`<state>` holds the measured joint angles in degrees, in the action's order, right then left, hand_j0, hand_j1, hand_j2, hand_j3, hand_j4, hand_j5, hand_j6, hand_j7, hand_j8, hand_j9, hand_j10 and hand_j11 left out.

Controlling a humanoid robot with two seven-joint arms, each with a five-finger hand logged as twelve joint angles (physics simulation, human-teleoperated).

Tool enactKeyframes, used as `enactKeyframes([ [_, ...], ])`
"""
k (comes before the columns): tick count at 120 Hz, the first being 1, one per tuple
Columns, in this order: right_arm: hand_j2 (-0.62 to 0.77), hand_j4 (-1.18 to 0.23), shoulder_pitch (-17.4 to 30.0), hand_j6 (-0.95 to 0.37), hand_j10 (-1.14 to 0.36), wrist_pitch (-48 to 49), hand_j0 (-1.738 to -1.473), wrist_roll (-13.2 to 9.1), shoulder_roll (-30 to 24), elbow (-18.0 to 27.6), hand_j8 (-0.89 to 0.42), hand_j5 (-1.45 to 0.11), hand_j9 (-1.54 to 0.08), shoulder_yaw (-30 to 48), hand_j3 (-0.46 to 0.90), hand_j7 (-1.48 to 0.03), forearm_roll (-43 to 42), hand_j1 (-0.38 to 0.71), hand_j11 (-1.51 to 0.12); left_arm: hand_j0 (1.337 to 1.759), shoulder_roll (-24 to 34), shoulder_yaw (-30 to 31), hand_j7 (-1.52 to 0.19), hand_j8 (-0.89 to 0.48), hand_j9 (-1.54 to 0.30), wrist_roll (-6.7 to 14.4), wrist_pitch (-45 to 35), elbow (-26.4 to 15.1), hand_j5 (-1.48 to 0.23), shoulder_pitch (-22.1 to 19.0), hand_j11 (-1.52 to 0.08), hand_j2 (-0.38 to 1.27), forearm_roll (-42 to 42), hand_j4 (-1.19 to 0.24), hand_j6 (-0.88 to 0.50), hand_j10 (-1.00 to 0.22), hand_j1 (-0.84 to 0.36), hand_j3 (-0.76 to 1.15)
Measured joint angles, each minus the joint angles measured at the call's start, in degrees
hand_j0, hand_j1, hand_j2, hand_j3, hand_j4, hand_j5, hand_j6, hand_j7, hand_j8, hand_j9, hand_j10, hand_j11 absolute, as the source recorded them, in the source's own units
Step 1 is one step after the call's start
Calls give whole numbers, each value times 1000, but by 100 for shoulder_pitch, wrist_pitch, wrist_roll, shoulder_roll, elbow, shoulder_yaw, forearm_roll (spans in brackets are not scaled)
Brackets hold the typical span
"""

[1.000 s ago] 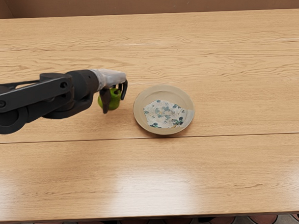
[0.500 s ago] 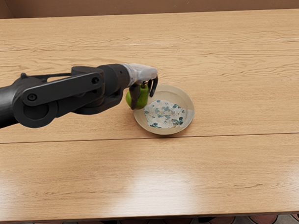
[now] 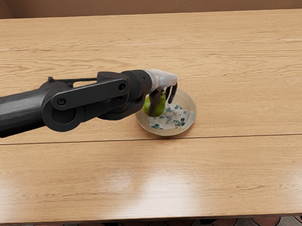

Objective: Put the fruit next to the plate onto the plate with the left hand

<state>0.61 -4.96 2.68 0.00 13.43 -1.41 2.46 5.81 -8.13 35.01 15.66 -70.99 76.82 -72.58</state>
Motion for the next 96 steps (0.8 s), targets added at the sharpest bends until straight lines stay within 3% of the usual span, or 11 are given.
enactKeyframes([
  [27, -5, -24, 0, -24, -24, -3, -1658, -1, 0, 1, -24, -31, -31, 0, 0, -31, 0, -320, -31, 1655, -51, 62, -1045, -508, -1037, 1, 3, 85, -1071, -34, -1038, 867, -7, -765, -574, -698, -344, 0],
  [41, -5, -24, 0, -24, -24, -4, -1658, 0, 0, 1, -24, -31, -31, 0, 0, -31, 0, -320, -31, 1655, -80, 92, -1011, -506, -1004, 0, -22, 95, -1038, -34, -1006, 767, -6, -742, -576, -697, -325, 0],
  [47, -5, -24, 0, -24, -24, -3, -1658, 0, 0, 0, -24, -31, -31, 0, 0, -31, 0, -320, -31, 1656, -97, 91, -904, -479, -898, 0, -58, 97, -925, -35, -900, 643, -9, -666, -537, -631, -278, 0],
  [68, -5, -24, 0, -24, -24, -2, -1658, 0, 0, 1, -24, -31, -31, 0, 0, -31, 0, -320, -31, 1657, -137, 92, -401, -217, -398, -1, -269, 90, -410, -49, -399, 276, 4, -296, -242, -282, 68, 0],
  [96, -5, -24, 0, -24, -24, -2, -1658, -1, 0, 2, -24, -31, -31, 0, 0, -31, 0, -320, -31, 1658, 61, 24, -128, -71, -127, -1, -326, 92, -131, 0, -127, 89, 793, -96, -79, -91, 260, 0],
])
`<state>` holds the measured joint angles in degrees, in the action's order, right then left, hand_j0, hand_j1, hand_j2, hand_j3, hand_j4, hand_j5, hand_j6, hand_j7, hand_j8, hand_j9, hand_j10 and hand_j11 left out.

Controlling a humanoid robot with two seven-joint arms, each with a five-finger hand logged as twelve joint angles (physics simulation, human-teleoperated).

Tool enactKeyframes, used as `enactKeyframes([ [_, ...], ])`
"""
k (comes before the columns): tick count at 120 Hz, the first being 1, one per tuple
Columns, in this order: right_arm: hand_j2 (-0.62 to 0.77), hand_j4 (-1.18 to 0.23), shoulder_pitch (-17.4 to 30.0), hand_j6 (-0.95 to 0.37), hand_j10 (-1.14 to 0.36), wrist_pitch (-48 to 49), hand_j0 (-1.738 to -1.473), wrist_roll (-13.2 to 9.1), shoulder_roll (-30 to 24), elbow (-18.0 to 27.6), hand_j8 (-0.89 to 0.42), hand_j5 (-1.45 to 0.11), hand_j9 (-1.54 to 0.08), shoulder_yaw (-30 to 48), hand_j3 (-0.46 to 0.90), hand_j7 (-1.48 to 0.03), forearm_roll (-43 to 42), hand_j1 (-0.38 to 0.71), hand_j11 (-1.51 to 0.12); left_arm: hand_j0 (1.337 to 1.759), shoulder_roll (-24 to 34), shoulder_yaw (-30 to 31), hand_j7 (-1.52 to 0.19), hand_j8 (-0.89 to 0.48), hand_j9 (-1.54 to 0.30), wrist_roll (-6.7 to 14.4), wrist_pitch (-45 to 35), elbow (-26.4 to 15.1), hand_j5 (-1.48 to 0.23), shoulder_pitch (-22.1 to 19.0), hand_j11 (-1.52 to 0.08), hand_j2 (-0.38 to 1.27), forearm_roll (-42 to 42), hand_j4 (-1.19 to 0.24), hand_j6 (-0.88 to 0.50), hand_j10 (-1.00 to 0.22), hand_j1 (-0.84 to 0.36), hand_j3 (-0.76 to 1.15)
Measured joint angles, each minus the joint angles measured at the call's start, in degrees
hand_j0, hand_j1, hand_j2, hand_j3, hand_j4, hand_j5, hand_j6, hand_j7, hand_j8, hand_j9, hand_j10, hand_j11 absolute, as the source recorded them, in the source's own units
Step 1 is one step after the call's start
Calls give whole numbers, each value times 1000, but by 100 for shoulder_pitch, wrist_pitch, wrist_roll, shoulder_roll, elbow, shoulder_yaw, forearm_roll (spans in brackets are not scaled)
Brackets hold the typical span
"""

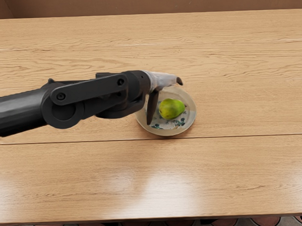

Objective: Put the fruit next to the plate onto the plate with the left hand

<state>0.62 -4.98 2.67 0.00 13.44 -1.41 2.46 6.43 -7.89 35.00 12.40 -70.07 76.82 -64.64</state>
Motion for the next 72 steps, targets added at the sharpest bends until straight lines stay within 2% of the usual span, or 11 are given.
enactKeyframes([
  [15, -5, -24, 0, -24, -24, 1, -1658, -2, 0, 0, -24, -31, -31, 0, 0, -31, 0, -320, -31, 1658, 360, -211, -69, -39, -69, 0, -2, -2, -71, -34, -69, 49, 800, -53, -44, -50, 301, 0],
  [37, -5, -24, 0, -24, -24, 3, -1658, -3, 0, 0, -24, -31, -31, 0, 0, -31, 0, -320, -31, 1658, 1193, -411, -28, -17, -28, 0, 195, -68, -29, -38, -28, 20, 2157, -22, -19, -21, 330, 0],
  [72, -5, -24, 0, -24, -24, 4, -1658, -2, 0, 31, -24, -31, -31, 0, 0, -31, 0, -320, -31, 1658, 2920, -925, -7, -6, -7, 0, 1880, -109, -7, -297, -7, 5, 4241, -7, -7, -6, 345, 0],
])
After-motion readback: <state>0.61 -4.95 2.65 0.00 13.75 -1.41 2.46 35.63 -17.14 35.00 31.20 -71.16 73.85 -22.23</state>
